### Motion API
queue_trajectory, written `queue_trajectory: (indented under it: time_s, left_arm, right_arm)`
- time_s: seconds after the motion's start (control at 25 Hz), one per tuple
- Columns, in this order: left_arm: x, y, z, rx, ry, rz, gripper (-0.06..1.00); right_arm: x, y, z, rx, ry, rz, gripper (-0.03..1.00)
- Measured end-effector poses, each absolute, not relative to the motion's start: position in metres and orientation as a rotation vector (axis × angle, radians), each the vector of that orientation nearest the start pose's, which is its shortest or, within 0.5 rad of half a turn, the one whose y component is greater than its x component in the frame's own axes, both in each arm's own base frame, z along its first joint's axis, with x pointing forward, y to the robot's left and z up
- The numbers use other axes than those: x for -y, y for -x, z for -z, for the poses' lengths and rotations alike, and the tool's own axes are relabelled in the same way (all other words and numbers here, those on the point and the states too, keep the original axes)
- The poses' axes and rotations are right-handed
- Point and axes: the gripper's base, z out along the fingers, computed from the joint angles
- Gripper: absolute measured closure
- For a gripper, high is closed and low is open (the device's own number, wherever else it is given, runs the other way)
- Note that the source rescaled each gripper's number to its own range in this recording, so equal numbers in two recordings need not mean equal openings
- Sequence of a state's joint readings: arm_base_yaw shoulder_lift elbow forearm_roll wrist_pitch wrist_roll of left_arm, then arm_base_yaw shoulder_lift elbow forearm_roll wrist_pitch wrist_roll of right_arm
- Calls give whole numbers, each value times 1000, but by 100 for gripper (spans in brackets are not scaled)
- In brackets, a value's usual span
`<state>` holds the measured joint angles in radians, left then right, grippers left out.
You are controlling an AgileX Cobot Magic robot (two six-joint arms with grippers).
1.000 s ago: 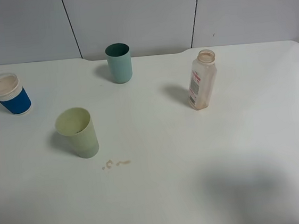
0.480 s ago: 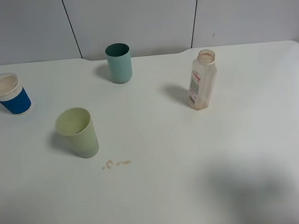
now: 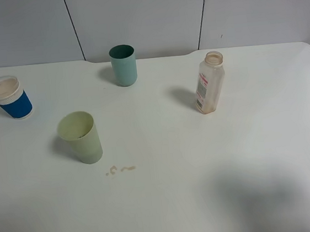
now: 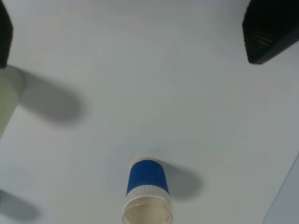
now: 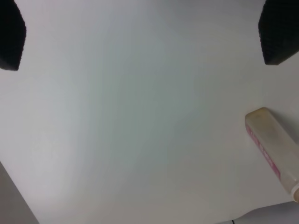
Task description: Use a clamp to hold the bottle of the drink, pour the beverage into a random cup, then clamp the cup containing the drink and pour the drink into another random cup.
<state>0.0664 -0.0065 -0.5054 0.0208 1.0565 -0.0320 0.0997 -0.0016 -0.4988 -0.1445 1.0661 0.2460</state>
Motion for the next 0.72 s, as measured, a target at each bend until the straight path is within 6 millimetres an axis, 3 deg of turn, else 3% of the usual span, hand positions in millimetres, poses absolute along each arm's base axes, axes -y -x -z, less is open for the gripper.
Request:
queue_trajectory:
  time_s: [0.72]
  left_arm:
    - [-1,6,-279,-2026,101,-46,-6]
  right_arm:
    - [12,5,-277,-2035,-157,-44,-3]
